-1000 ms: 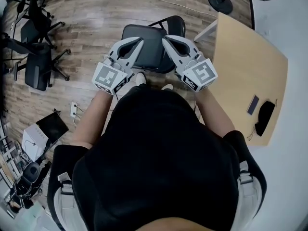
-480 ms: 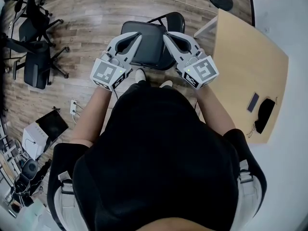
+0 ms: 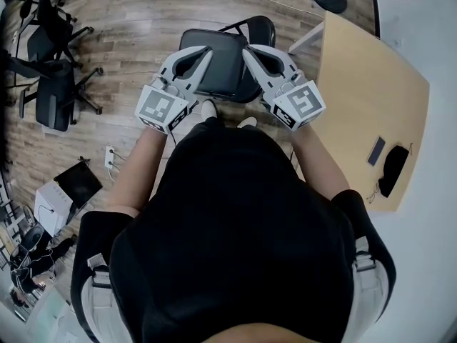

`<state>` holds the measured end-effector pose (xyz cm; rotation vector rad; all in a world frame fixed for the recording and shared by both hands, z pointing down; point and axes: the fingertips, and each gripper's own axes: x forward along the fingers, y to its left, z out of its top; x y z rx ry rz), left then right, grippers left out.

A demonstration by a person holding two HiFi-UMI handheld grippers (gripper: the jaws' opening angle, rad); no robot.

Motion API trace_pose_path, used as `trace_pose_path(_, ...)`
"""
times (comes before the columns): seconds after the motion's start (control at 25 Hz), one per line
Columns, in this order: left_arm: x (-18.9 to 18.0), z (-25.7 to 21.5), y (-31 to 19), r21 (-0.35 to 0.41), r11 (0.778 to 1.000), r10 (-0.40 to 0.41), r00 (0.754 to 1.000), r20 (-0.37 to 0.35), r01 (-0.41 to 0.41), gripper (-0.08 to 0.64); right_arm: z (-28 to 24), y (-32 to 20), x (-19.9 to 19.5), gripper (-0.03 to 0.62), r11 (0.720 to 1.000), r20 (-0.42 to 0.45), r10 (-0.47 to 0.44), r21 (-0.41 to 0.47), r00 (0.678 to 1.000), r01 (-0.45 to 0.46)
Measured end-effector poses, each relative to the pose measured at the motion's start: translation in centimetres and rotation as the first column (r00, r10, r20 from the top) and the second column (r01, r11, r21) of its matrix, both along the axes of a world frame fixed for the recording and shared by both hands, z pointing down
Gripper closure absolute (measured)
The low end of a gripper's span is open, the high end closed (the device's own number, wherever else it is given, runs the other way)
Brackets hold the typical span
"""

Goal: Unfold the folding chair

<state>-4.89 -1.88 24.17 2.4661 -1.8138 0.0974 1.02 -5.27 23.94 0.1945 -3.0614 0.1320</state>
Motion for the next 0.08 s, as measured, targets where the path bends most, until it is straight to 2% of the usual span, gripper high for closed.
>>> trace_pose_path(0.08,-0.07,0.0,-0.08,0.002,1.0,0.0,1.0,0.001,0.0,0.565,-0.05,-0.05,-0.11,0.591,1.0,0.001,-0.001,0.003,1.0,0.001)
